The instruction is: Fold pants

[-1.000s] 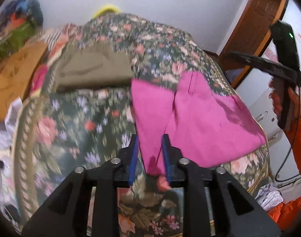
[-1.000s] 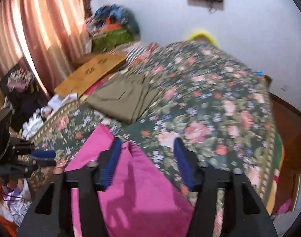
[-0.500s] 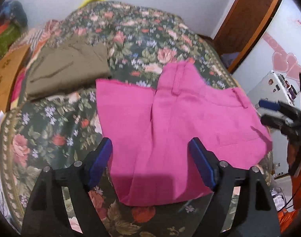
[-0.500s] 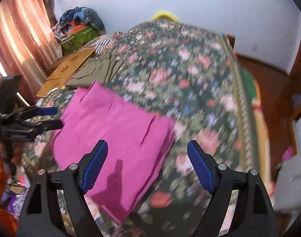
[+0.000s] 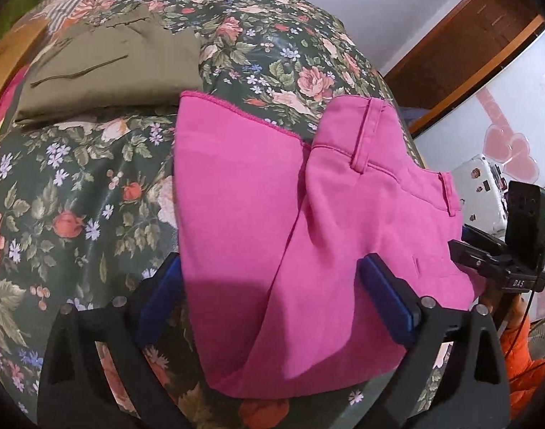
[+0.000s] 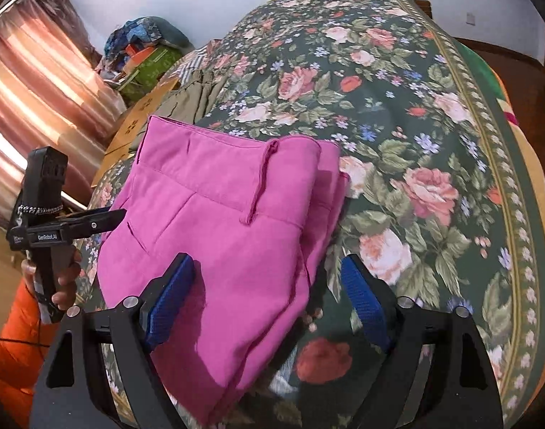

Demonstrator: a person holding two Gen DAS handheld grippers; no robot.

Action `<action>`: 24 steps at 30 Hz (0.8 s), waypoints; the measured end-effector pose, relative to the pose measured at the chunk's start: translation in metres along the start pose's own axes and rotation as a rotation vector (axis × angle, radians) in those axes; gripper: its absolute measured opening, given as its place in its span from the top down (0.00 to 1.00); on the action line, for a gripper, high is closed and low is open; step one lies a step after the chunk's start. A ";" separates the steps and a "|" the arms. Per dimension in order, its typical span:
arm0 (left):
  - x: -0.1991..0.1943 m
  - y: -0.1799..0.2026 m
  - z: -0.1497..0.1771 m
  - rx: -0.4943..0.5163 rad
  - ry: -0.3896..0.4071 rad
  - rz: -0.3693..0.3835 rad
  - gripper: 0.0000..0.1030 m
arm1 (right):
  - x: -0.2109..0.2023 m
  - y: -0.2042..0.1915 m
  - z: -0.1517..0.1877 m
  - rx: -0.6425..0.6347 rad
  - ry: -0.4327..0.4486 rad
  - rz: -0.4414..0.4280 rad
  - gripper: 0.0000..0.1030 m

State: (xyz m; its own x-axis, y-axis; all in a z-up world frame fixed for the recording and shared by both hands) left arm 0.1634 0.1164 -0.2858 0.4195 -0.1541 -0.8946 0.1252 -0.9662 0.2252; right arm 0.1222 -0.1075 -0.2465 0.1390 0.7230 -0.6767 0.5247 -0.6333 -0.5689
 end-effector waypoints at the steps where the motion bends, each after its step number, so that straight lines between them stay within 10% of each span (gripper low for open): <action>1: 0.001 0.001 -0.002 0.003 0.000 0.008 0.07 | 0.001 0.000 -0.001 -0.004 0.001 -0.007 0.18; 6: 0.005 0.007 -0.011 0.009 0.005 0.008 0.23 | 0.004 0.005 -0.005 -0.003 0.023 -0.036 0.24; 17: -0.008 0.022 -0.016 0.075 0.052 -0.020 0.66 | 0.001 0.009 -0.015 0.018 0.069 -0.099 0.70; 24: -0.029 0.030 -0.018 0.104 0.118 -0.046 0.75 | -0.011 -0.003 -0.018 -0.025 0.106 -0.093 0.82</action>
State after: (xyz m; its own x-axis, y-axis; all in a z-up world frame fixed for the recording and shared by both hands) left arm 0.1709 0.0959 -0.2466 0.5190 -0.0900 -0.8500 0.0551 -0.9889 0.1383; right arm 0.1346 -0.1087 -0.2286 0.1766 0.8041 -0.5676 0.5603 -0.5563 -0.6137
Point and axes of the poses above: each gripper's, at about its wrist camera, not at the fingertips, and x roughly the way its jaws point, y to its right, z to its underside, the point moved 1 cm from there along x, roughly the way its jaws point, and after that the axes turned 12 degrees about -z, right-handed, at the moved point
